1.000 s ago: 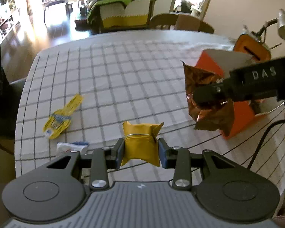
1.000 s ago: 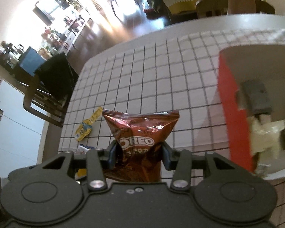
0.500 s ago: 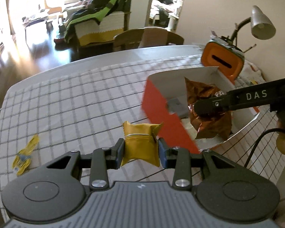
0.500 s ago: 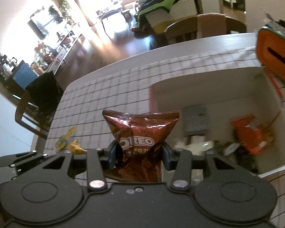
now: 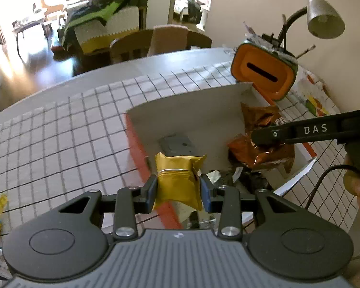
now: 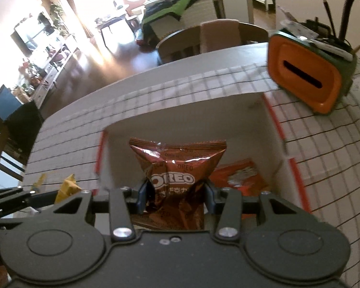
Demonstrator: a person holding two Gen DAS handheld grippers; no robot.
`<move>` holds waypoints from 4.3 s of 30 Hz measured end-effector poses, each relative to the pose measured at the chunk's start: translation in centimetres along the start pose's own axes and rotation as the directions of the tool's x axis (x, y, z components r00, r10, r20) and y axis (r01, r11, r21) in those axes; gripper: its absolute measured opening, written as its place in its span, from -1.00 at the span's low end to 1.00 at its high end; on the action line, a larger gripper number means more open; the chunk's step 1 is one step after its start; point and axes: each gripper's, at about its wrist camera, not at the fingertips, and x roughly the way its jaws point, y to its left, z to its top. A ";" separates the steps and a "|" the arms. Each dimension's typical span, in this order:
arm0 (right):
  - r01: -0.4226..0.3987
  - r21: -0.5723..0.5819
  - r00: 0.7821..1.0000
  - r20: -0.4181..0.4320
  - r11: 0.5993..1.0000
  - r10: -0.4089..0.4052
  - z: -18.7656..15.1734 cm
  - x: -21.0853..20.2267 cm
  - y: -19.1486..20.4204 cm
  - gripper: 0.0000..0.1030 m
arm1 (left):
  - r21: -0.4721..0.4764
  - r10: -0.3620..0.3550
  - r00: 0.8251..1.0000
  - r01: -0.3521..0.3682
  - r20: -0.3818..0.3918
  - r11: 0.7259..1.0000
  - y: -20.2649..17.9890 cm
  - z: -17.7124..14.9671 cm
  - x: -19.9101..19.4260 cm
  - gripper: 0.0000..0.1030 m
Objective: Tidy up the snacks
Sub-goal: 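Lift both bags and carry them over the orange-sided box, then open both grippers to drop the bags into the box, then withdraw both grippers from the box toward the last snacks, then grasp the yellow Minion pouch with the right gripper while the left gripper grasps the white milk packet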
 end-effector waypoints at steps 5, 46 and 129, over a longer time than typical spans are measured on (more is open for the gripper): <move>0.039 0.000 0.999 -0.019 0.999 -0.039 0.8 1.6 -2.0 -0.12 | 0.009 0.030 0.999 -0.030 -0.043 1.000 -1.7 1.2 2.9 -0.29; 0.020 -0.103 0.990 -0.140 0.995 -0.034 2.2 5.1 -4.0 0.07 | -0.078 0.072 0.977 -0.089 -0.199 0.993 -2.2 3.1 9.9 0.02; -0.396 -0.751 0.914 -0.269 0.529 0.303 -7.1 12.1 28.8 0.97 | -0.294 0.249 0.959 -0.278 -0.133 0.914 28.8 -17.9 -3.0 0.59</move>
